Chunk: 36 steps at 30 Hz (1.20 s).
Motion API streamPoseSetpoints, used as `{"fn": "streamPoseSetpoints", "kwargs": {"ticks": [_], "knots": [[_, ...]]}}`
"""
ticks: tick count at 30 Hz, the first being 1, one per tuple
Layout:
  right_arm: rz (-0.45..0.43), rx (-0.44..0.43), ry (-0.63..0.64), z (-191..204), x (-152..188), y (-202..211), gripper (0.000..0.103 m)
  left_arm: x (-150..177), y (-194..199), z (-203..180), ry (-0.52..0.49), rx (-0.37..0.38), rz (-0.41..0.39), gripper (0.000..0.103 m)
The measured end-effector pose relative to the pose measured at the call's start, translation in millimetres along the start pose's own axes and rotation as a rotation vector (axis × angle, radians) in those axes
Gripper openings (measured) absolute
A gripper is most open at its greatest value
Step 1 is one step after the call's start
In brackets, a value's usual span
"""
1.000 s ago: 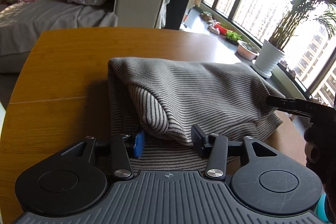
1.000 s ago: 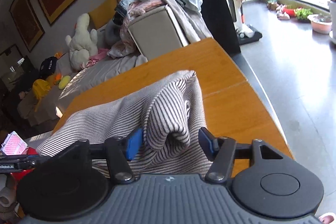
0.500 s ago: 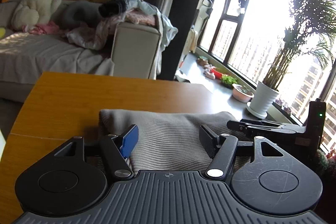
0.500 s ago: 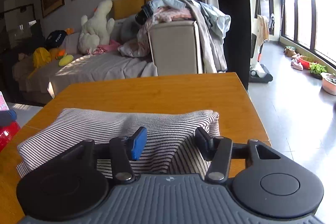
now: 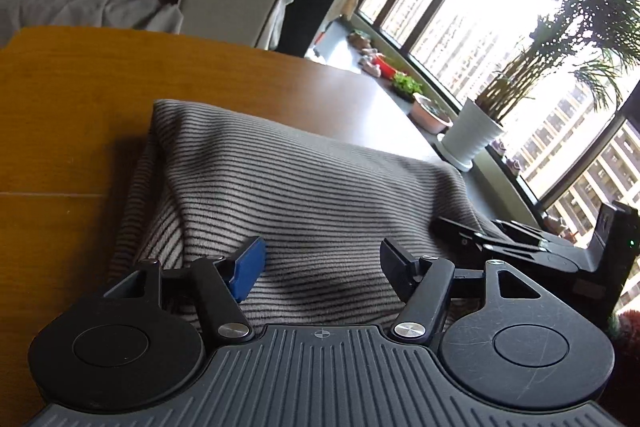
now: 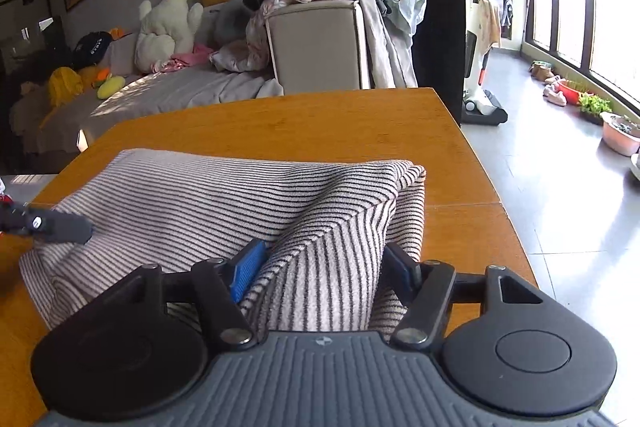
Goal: Fold clothes
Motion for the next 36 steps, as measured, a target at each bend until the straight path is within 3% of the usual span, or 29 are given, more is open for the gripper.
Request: {"fn": "streamPoseSetpoints", "kwargs": {"ticks": [3,6,8,13,22,25,27,31,36], "knots": [[0.001,-0.002,0.011,9,14,16,0.067,-11,-12,9,-0.008,-0.010,-0.005,0.070],[0.010,-0.024,0.033,23,30,34,0.069,-20,-24,8,-0.054,-0.017,-0.022,0.080],[0.021,-0.065,0.056,32,38,45,0.069,-26,-32,3,-0.090,-0.041,-0.034,0.086],[0.043,-0.192,0.095,44,35,67,0.070,-30,-42,-8,-0.165,-0.099,-0.051,0.087],[-0.100,-0.104,-0.014,15,-28,53,0.070,-22,0,-2,-0.082,-0.114,-0.048,0.087],[-0.123,-0.035,0.043,18,-43,29,0.070,-15,8,-7,-0.062,-0.085,-0.028,0.088],[-0.091,-0.012,0.089,23,-47,4,0.070,-9,9,-11,-0.040,-0.056,-0.009,0.087],[0.022,0.031,0.166,32,-31,-33,0.070,-4,4,-15,-0.090,-0.078,-0.004,0.084],[0.026,0.033,0.117,22,-9,-17,0.070,-5,-4,-6,-0.098,-0.061,-0.010,0.081]]}}
Point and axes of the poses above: each gripper's, at about its wrist camera, not at the fingertips, and y roughly against the way its jaws point, z to its left, x to its underside, the point moved 3 cm from there along -y, roughly the way its jaws point, and after that the axes turned 11 degrees about -y, right-handed, at the moved point
